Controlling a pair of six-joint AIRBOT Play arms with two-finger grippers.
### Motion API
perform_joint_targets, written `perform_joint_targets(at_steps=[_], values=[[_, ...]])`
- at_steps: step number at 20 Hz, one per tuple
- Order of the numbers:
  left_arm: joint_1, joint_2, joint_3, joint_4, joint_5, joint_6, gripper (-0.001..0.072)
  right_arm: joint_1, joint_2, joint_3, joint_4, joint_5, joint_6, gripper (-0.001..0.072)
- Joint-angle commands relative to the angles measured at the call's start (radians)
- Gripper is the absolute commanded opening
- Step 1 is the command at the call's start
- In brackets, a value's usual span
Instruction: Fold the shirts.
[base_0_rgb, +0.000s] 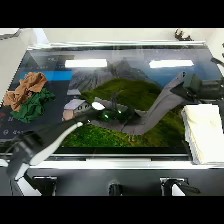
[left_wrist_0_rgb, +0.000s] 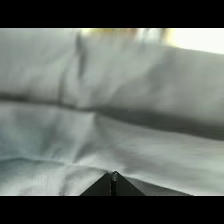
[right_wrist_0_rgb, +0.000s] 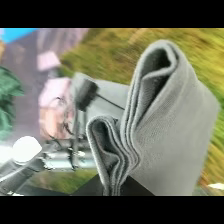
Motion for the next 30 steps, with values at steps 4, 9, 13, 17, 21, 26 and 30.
perform_joint_targets(at_steps=[4,9,13,17,21,26,30], values=[[0.425,0.344,0.0,0.484,0.011,-0.025,0.0034,0.284,-0.19,0.0,0.118,-0.291,-0.03,0.0052],[0.722,0.663,0.0,0.608,-0.07,-0.028,0.0035,0.614,-0.484,0.0,0.219,-0.557,-0.029,0.0053],[0.807,0.825,0.0,0.618,-0.127,-0.027,0.0036,0.745,-0.687,0.0,0.327,-0.669,-0.028,0.0353],[0.805,0.868,0.0,0.654,-0.169,-0.027,0.0036,0.678,-0.671,0.001,0.275,-0.615,-0.032,0.0696],[0.805,0.865,-0.008,0.714,-0.198,-0.027,0.0036,0.431,-0.5,0.001,-0.128,-0.32,0.074,0.0679],[0.792,0.866,-0.058,0.714,-0.198,-0.027,0.0037,0.204,-0.455,-0.16,-0.294,-0.034,0.137,0.0655],[0.755,0.867,-0.07,0.713,-0.198,-0.028,0.0037,0.256,-0.485,-0.374,-0.063,-0.327,0.121,0.066]])
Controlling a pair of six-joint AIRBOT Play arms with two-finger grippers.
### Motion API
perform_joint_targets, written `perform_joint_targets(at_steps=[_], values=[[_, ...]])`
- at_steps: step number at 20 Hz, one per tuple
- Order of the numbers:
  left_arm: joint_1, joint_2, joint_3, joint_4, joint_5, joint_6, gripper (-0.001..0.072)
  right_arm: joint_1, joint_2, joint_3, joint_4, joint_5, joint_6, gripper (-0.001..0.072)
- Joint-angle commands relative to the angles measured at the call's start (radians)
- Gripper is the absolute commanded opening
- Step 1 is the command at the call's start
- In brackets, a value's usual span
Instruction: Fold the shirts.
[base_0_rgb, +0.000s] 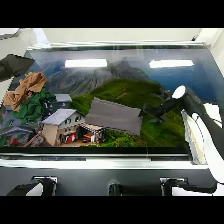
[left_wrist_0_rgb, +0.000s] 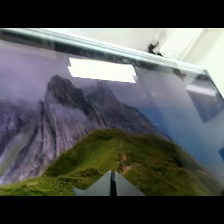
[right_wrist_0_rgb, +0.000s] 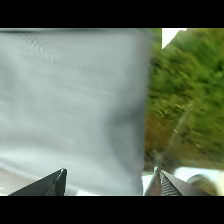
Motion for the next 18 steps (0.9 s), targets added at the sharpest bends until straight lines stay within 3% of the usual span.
perform_joint_targets(at_steps=[1,3,5,6,11,18], values=[[-0.029,0.003,-0.01,0.004,-0.001,0.0,0.0037,0.021,-0.035,-0.137,0.136,-0.155,0.005,0.066],[-0.045,0.008,-0.01,0.004,-0.001,0.0,0.0037,0.058,-0.08,-0.138,0.171,-0.208,0.001,0.0619],[-0.057,0.011,-0.01,0.004,-0.001,0.0,0.0037,0.078,-0.088,-0.137,0.209,-0.276,-0.011,0.0328],[-0.059,0.013,-0.01,0.004,-0.001,0.0,0.0037,0.078,-0.085,-0.13,0.232,-0.299,-0.029,0.0042],[-0.059,0.017,-0.01,0.005,-0.001,0.001,0.0037,-0.008,-0.004,0.053,0.241,-0.194,-0.176,0.0052],[-0.059,0.015,-0.01,0.031,-0.001,0.003,0.0037,-0.375,0.195,0.316,0.131,0.025,-0.114,0.0052]])
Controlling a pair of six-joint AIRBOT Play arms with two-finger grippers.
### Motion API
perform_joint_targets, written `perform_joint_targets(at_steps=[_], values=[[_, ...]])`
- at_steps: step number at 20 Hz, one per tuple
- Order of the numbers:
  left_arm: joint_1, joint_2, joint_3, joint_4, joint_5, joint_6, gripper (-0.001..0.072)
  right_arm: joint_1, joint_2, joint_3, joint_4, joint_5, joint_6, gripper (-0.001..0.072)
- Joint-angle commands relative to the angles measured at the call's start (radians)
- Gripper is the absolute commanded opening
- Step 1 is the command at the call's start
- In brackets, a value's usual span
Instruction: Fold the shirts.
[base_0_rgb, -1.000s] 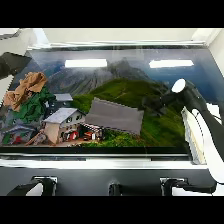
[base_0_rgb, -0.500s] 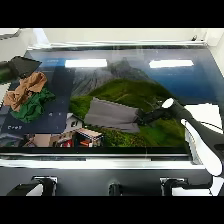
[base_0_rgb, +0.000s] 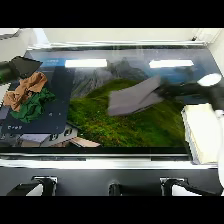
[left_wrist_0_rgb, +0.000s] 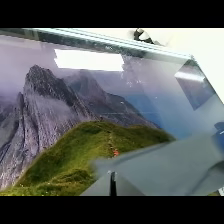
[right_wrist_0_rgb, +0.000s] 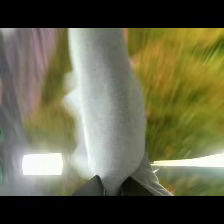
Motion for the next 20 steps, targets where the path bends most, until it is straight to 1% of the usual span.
perform_joint_targets(at_steps=[1,4,9,11,13,15,17,18,20], values=[[0.0,0.0,0.0,0.027,0.0,0.002,0.0037,-0.193,0.096,0.104,-0.088,0.127,0.04,0.0052],[0.0,0.0,0.0,0.03,0.0,0.002,0.0037,-0.365,0.156,0.128,-0.125,0.177,0.051,0.0052],[0.0,0.0,0.0,0.03,0.0,0.002,0.0038,-0.619,0.201,0.129,-0.114,0.155,0.058,0.0052],[0.0,0.0,0.0,0.03,0.0,0.002,0.0037,-0.694,0.201,0.13,-0.058,0.142,0.058,0.0052],[0.0,0.0,0.0,0.03,0.0,0.002,0.0037,-0.753,0.201,0.13,0.042,0.105,0.066,0.0052],[0.0,0.0,0.0,0.03,0.0,0.002,0.0037,-0.794,0.203,0.13,0.103,0.08,0.111,0.0052],[0.0,0.001,0.0,0.03,0.0,0.002,0.0037,-0.828,0.209,0.13,0.076,0.129,0.151,0.0052],[0.0,0.001,0.0,0.03,0.0,0.002,0.0037,-0.844,0.213,0.13,0.043,0.184,0.172,0.0052],[0.0,0.0,0.0,0.03,0.0,0.003,0.0037,-0.871,0.224,0.13,-0.073,0.346,0.178,0.0052]])
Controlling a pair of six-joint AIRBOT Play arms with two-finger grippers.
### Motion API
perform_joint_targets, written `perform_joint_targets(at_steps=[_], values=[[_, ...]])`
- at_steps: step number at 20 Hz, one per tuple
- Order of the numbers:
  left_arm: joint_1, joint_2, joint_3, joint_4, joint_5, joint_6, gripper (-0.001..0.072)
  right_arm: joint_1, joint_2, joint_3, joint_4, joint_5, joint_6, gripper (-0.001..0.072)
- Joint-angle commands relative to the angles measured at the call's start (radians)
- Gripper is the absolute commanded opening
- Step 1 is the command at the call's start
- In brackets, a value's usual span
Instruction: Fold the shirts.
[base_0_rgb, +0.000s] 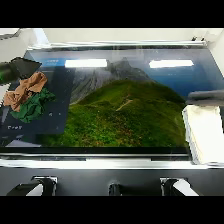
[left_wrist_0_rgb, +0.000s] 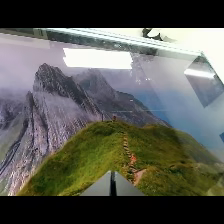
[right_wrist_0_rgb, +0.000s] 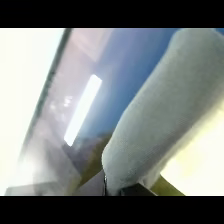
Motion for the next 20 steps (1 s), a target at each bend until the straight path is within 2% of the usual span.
perform_joint_targets(at_steps=[1,4,5,10,11,12,13,16,17,18,20], values=[[0.0,0.0,0.0,0.0,0.0,0.0,0.0037,-0.049,0.014,0.0,-0.202,0.257,0.037,0.0052],[0.0,0.0,0.0,0.0,0.0,0.001,0.0037,-0.035,0.019,-0.061,-0.565,0.413,0.077,0.0052],[0.0,0.0,0.0,0.0,0.0,0.001,0.0037,-0.035,0.02,-0.108,-0.628,0.432,0.062,0.0052],[0.0,0.0,0.0,0.0,0.0,0.0,0.0037,-0.035,0.036,-0.405,-0.756,0.332,0.008,0.0055],[0.0,0.0,0.0,0.0,0.0,0.0,0.0037,-0.035,0.036,-0.429,-0.761,0.299,-0.002,0.0146],[0.0,0.0,0.0,0.0,0.0,0.001,0.0038,-0.035,0.036,-0.432,-0.76,0.259,-0.003,0.0469],[0.0,-0.001,0.0,0.004,0.0,0.001,0.0037,-0.035,0.036,-0.419,-0.74,0.203,-0.018,0.0689],[-0.007,-0.004,0.0,0.08,0.035,0.001,0.0035,-0.029,0.036,-0.249,-0.54,0.091,-0.105,0.0681],[-0.025,-0.011,0.004,0.161,0.074,0.0,0.0034,0.0,0.036,-0.166,-0.476,0.027,-0.12,0.068],[-0.053,-0.03,0.023,0.301,0.101,-0.025,0.0033,0.058,0.036,-0.092,-0.451,-0.036,-0.122,0.0679],[-0.138,-0.107,0.087,0.673,0.076,-0.205,0.0033,0.264,0.036,0.014,-0.465,-0.143,-0.123,0.0678]])
